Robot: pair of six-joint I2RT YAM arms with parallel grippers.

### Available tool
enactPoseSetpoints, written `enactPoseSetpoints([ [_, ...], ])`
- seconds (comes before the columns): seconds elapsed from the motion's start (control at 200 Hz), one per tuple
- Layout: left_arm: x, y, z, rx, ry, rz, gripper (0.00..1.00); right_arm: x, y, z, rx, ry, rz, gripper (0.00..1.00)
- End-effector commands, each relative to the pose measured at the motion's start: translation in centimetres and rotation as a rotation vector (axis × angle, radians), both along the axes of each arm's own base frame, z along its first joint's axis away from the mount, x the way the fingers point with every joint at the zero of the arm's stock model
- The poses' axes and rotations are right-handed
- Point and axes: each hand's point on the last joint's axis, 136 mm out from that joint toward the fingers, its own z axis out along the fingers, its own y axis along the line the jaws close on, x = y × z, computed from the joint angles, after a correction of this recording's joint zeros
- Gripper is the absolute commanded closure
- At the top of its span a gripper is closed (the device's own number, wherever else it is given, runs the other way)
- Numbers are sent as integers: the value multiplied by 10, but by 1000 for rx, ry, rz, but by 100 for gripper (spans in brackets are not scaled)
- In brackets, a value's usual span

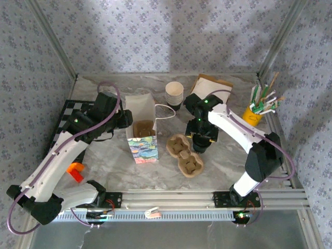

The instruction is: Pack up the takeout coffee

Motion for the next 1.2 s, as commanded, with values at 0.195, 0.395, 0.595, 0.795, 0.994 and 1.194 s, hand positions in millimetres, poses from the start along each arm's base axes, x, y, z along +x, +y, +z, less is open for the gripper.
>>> enactPoseSetpoints([
  [0.195, -1, 0, 4, 8, -5, -17, 50, -4, -7, 5, 57, -3, -15, 11],
  [0.395, -1, 0, 3, 12, -2, -18, 50, -2, -5, -1, 45, 16, 1, 10],
  [0.595, -1, 1, 3, 17, 0, -16, 50, -3, -13, -7, -4, 37, 16, 13],
  [0.795, 0, -1, 1, 17, 4, -18, 50, -4, -11, -13, 11, 54, 27, 15],
  [0.994, 0, 0, 0, 23, 7, -19, 50, -3, -14, -16, -8, 57, 42, 17],
  [1.194, -1, 2, -2, 32, 11, -15, 50, -3, -12, -20, -3, 73, 47, 18],
])
